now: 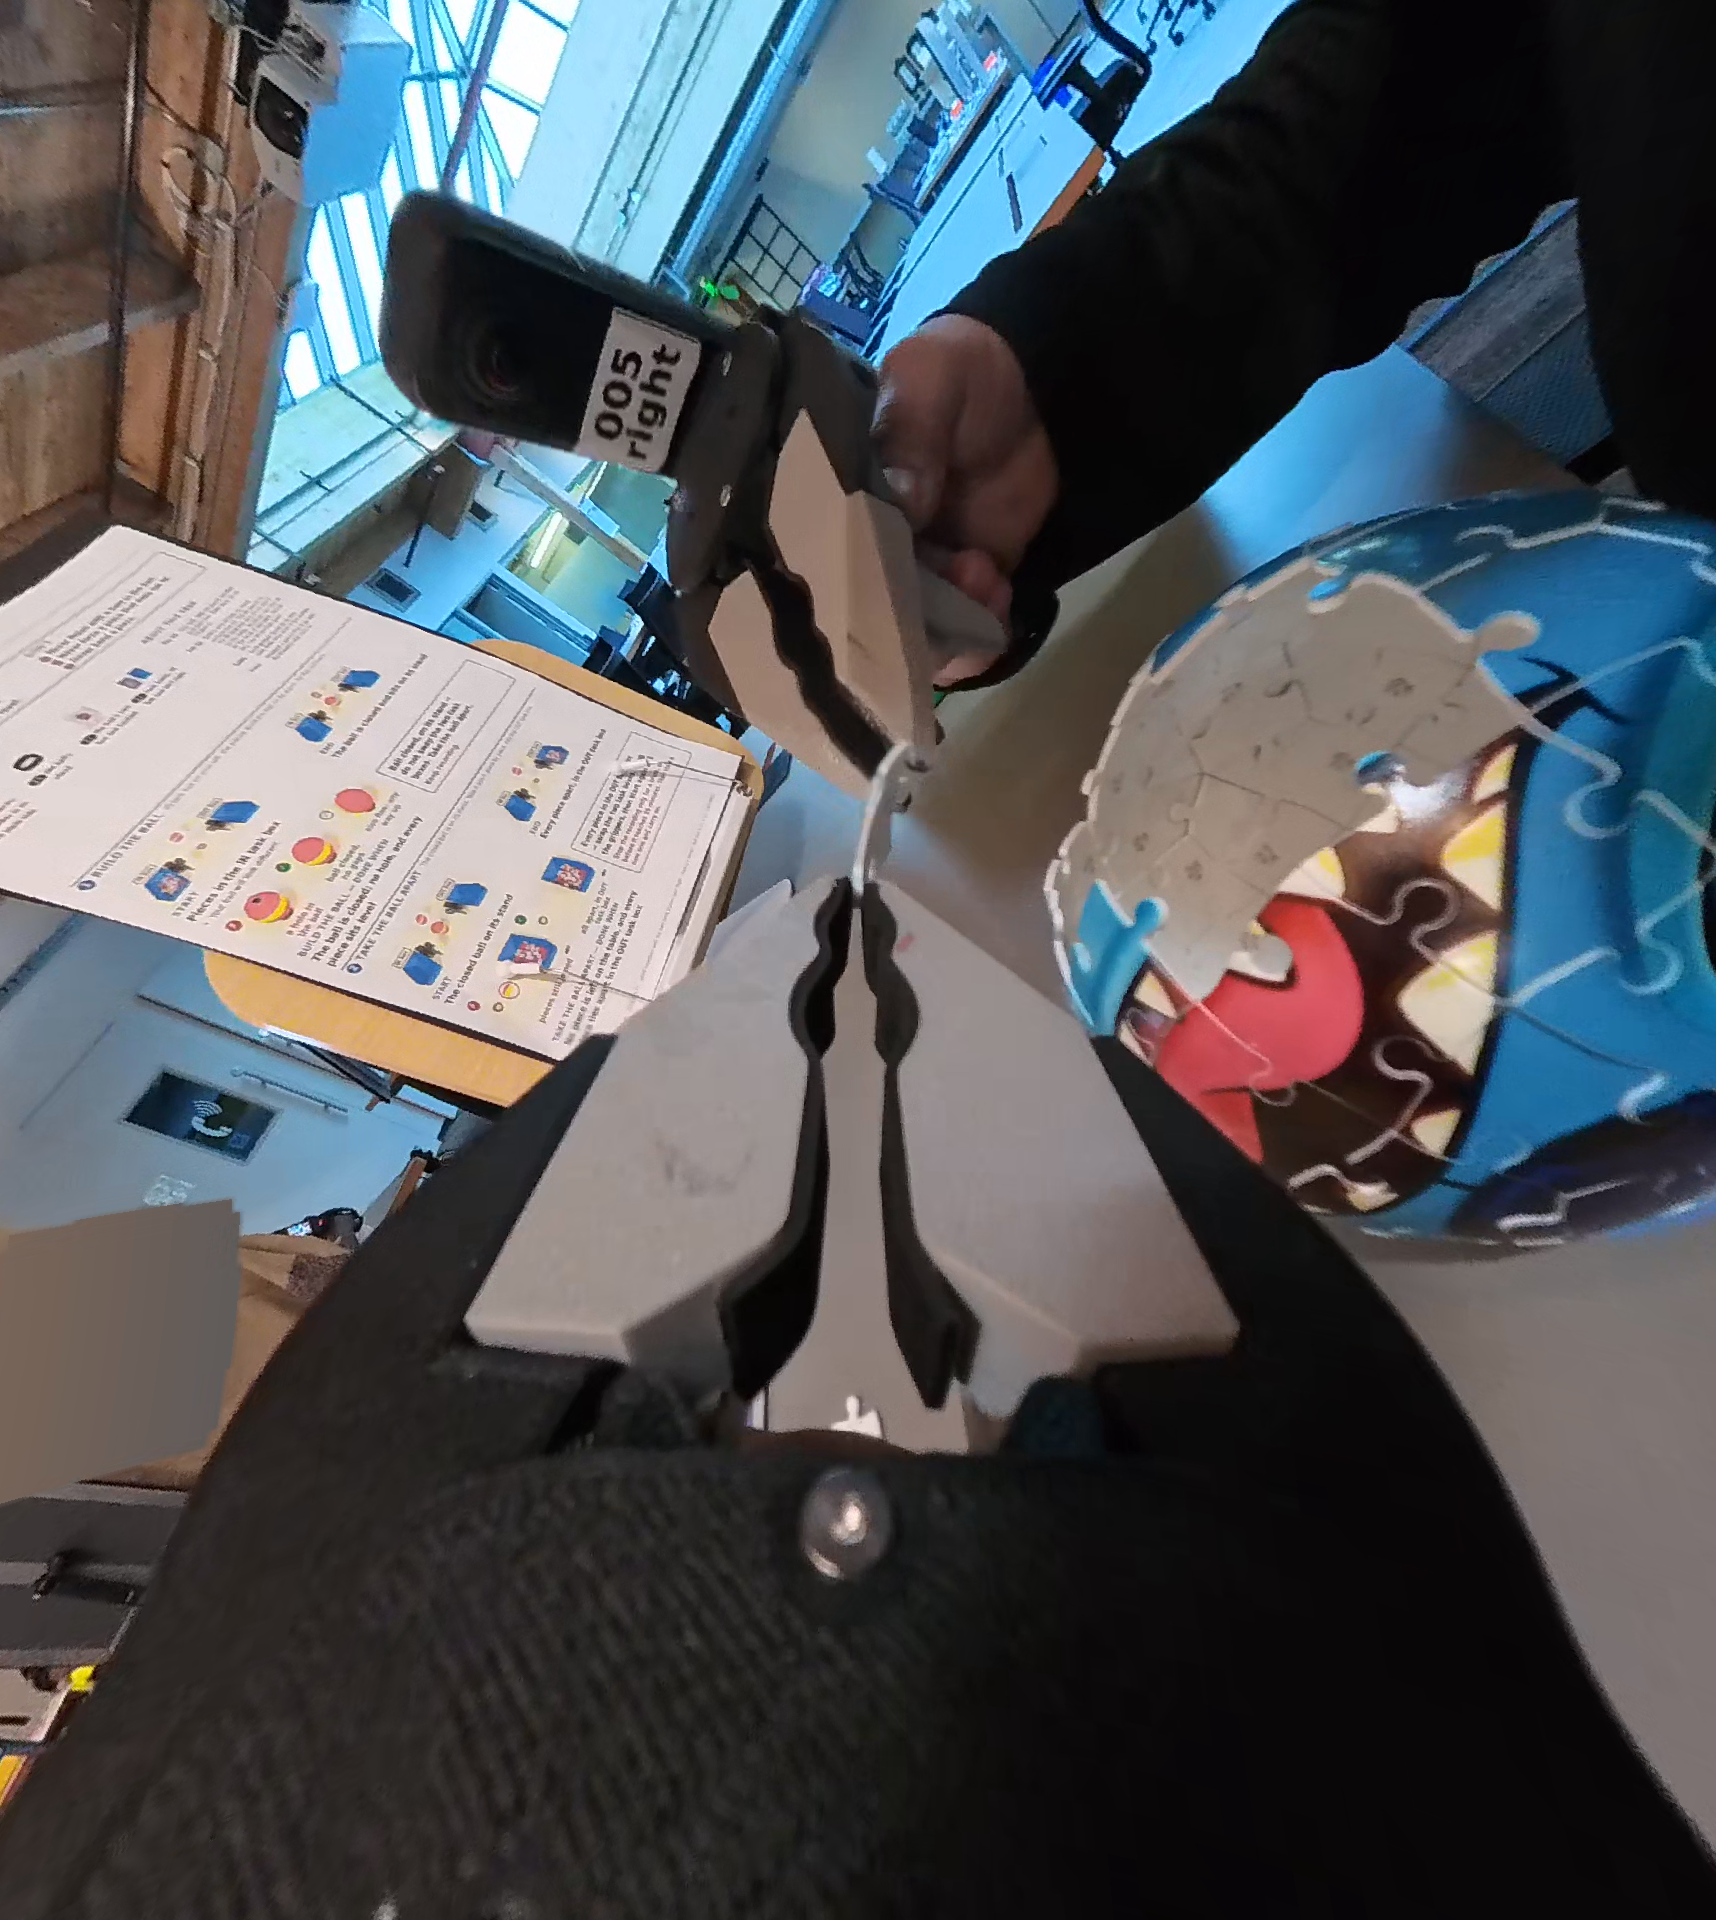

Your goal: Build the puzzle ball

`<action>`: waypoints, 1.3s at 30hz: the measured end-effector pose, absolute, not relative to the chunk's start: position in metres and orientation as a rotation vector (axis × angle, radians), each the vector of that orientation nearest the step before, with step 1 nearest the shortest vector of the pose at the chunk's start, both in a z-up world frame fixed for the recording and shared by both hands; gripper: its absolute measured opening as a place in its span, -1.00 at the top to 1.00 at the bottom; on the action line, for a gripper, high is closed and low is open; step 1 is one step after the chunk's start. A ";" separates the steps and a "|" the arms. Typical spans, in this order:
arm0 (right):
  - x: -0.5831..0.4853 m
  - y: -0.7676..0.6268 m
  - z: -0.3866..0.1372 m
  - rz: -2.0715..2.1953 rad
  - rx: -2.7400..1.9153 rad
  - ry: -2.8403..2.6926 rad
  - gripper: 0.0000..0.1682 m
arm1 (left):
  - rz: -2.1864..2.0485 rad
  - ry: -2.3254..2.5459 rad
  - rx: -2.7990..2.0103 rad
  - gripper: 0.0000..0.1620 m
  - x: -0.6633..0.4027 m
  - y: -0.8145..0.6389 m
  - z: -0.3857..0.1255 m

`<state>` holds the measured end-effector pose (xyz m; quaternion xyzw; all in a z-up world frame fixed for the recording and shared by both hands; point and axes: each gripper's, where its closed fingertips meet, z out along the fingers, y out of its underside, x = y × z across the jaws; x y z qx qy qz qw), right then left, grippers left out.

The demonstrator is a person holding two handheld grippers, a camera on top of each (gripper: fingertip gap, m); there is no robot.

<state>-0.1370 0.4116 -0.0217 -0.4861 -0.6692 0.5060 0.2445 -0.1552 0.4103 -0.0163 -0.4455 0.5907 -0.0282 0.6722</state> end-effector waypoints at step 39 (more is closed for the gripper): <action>-0.143 0.411 -0.026 1.596 -1.415 -1.717 0.98 | 0.027 1.332 -0.966 1.00 -0.157 0.413 -0.026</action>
